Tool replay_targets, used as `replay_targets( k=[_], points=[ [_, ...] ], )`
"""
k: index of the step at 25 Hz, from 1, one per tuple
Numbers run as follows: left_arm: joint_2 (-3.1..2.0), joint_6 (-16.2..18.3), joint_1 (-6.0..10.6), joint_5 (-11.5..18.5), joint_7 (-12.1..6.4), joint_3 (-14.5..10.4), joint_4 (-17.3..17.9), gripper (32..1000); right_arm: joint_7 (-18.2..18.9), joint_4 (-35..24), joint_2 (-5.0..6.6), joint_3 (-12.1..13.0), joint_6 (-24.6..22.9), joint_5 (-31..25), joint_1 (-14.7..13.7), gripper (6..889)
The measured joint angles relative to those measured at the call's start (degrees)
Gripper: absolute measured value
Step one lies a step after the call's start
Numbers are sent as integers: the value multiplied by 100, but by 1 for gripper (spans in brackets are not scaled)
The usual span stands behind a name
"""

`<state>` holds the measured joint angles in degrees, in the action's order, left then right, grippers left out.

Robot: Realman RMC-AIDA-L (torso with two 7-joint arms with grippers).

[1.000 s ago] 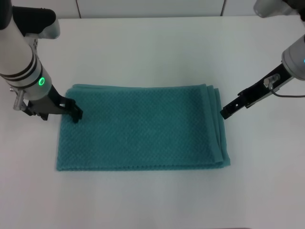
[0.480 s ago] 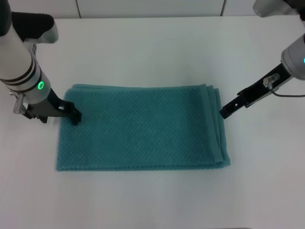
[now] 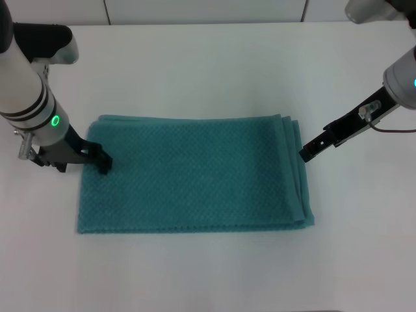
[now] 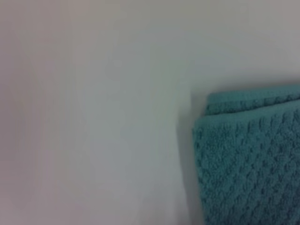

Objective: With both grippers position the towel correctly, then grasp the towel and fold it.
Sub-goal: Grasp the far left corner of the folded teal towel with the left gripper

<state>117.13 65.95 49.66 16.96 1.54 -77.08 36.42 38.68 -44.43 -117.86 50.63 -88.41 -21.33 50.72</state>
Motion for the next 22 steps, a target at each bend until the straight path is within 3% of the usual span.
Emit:
replay_targets(
  k=[22],
  points=[
    [-7, -97, -9, 45, -53, 9, -32, 855, 0, 1, 0, 0, 0, -3, 50, 857]
  ],
)
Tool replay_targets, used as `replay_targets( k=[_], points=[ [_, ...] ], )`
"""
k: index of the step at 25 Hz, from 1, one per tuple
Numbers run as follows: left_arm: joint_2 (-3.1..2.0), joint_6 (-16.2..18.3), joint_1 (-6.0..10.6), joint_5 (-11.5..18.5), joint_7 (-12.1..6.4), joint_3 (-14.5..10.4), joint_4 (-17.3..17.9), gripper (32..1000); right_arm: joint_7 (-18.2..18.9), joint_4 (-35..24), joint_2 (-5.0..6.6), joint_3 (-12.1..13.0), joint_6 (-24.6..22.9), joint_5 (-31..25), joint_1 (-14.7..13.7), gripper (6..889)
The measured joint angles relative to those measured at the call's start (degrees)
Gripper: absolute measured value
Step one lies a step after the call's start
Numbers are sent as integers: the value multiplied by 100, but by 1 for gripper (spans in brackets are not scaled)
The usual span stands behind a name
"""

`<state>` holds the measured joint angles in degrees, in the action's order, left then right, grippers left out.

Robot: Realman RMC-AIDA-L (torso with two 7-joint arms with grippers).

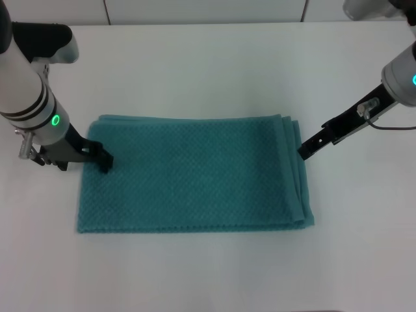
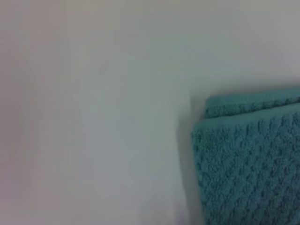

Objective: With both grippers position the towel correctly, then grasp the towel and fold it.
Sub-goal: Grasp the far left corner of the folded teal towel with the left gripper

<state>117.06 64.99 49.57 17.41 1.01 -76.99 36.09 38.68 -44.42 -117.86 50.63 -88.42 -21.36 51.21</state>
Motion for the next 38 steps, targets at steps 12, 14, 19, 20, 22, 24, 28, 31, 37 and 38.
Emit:
replay_targets(
  k=[12, 14, 19, 20, 22, 24, 28, 31, 37, 38],
  points=[
    [0, -61, 25, 7, -21, 0, -128, 854, 0, 12, 0, 8, 0, 6, 17, 855],
    [0, -61, 25, 8, -23, -1, -129, 854, 0, 12, 0, 9, 0, 6, 21, 854],
    [0, -60, 24, 9, -30, 0, -129, 853, 0, 13, 0, 9, 0, 6, 21, 854],
    [0, -60, 23, 9, -31, -1, -129, 853, 0, 13, 0, 9, 0, 7, 21, 854],
    [0, -59, 22, 9, -34, 0, -129, 853, 0, 13, 0, 9, 0, 8, 21, 854],
    [0, -59, 21, 9, -38, 0, -129, 853, 0, 13, 0, 9, 0, 9, 20, 854],
    [0, -57, 18, 8, -38, 0, -128, 852, 0, 13, 0, 8, 0, 10, 20, 854],
    [0, -56, 18, 8, -16, 0, -128, 850, 0, 12, 0, 9, 0, 11, 20, 854],
    [1, -56, 17, 9, 9, -1, -129, 791, 0, 14, 0, 9, 0, 21, 20, 854],
    [1, -54, 17, 9, 15, -1, -128, 772, 0, 13, 0, 8, 0, 21, 20, 854]
  ],
)
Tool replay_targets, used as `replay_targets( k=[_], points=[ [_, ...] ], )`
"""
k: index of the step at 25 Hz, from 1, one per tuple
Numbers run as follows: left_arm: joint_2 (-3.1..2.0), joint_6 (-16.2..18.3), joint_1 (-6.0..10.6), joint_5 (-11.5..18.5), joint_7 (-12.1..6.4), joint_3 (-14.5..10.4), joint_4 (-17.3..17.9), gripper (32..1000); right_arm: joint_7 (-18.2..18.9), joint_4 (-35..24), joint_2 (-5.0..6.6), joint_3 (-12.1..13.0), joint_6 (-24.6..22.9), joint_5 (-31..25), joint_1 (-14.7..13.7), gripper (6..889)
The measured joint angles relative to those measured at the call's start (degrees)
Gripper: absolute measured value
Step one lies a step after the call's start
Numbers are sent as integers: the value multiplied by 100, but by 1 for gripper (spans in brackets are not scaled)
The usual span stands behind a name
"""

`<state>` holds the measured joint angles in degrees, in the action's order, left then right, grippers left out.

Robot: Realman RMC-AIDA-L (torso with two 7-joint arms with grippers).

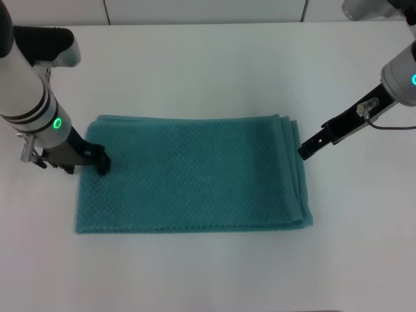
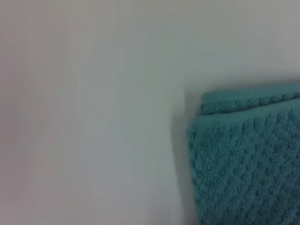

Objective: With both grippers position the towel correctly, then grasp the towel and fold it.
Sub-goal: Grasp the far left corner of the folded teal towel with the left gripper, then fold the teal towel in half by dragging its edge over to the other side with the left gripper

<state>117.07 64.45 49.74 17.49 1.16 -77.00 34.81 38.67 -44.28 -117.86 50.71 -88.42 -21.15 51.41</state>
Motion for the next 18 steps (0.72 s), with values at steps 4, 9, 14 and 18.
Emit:
replay_targets(
  k=[4, 9, 14, 18],
  points=[
    [0, 24, 0, -1, 7, 0, 24, 657, 0, 0, 0, 0, 0, 2, 0, 854],
    [0, 47, 5, -1, 3, 0, 34, 488, 0, -1, 0, 0, 0, 5, 0, 854],
    [0, 65, 37, -1, -3, 0, 37, 359, 0, -1, 0, 0, 0, 6, 0, 854],
    [0, 73, 50, -1, -13, 0, 40, 255, 0, -1, 0, 0, 0, 6, 0, 854]
  ],
)
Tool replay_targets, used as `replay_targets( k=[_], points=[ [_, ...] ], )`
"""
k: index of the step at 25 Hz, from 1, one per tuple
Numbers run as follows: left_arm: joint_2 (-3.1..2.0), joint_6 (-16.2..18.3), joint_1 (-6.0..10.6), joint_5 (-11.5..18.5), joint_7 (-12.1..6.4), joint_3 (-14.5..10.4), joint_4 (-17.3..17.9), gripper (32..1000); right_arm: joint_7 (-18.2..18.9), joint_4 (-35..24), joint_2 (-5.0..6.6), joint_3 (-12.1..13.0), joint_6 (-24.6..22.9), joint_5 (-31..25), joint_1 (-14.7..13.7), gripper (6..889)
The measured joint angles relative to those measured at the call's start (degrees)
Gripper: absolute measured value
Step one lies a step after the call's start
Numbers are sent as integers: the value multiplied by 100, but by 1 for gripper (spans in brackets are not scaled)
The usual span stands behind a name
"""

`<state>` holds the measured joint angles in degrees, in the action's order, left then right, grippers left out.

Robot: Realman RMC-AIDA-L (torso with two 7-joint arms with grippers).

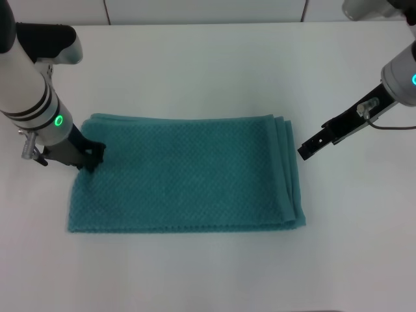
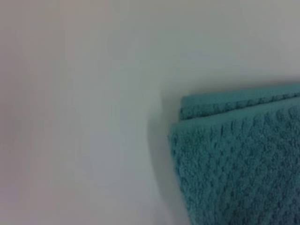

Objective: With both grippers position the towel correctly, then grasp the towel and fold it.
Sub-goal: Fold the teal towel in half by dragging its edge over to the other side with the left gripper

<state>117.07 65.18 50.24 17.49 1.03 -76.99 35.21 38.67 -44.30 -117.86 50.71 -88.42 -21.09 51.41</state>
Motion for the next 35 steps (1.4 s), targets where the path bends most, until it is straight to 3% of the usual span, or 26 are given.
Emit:
replay_targets(
  k=[3, 14, 20, 30, 35],
  points=[
    [0, 2, 1, 0, -9, 0, 2, 121, 0, 0, 0, 0, 0, 0, 0, 854],
    [0, 51, 13, -8, -30, 0, 66, 92, 0, 0, 0, 0, 4, 7, -22, 854],
    [-13, 145, 13, -230, 20, 3, 121, 92, 1, 0, 0, 0, 17, 9, -24, 854],
    [-87, 221, -14, -628, 156, 12, 164, 91, 6, 6, 9, 0, 44, 9, -35, 854],
    [-194, 234, -71, -693, 203, 19, 164, 91, 8, 9, 9, 0, 52, 8, -40, 854]
  ],
)
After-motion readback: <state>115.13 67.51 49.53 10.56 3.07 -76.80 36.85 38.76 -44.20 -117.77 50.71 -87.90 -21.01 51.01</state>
